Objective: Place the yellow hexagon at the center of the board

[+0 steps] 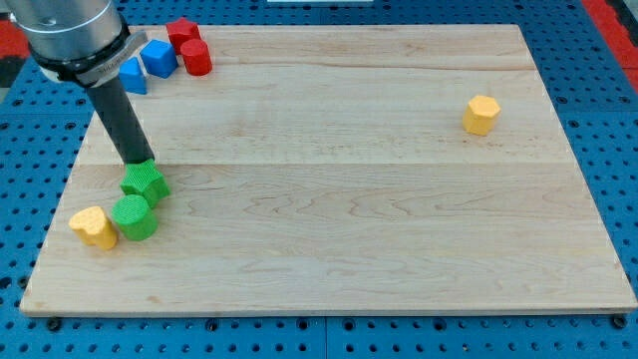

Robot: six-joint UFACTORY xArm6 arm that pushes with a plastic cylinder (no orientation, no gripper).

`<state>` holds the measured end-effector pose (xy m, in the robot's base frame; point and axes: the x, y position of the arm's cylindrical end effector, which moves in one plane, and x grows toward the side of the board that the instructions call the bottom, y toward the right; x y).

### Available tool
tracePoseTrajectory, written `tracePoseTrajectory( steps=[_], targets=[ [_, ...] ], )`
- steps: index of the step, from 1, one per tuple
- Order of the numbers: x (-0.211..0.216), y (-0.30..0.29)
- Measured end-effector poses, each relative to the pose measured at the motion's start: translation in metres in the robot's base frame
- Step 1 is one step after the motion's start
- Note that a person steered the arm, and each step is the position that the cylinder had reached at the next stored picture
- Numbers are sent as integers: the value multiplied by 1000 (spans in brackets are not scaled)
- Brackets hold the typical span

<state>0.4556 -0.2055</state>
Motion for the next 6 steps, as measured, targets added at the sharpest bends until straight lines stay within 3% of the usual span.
tracePoseTrajectory(
  steps=[1,2,5,6],
  targets=[
    [23,-32],
    [-33,50],
    [-44,507],
    [-104,435]
  ],
)
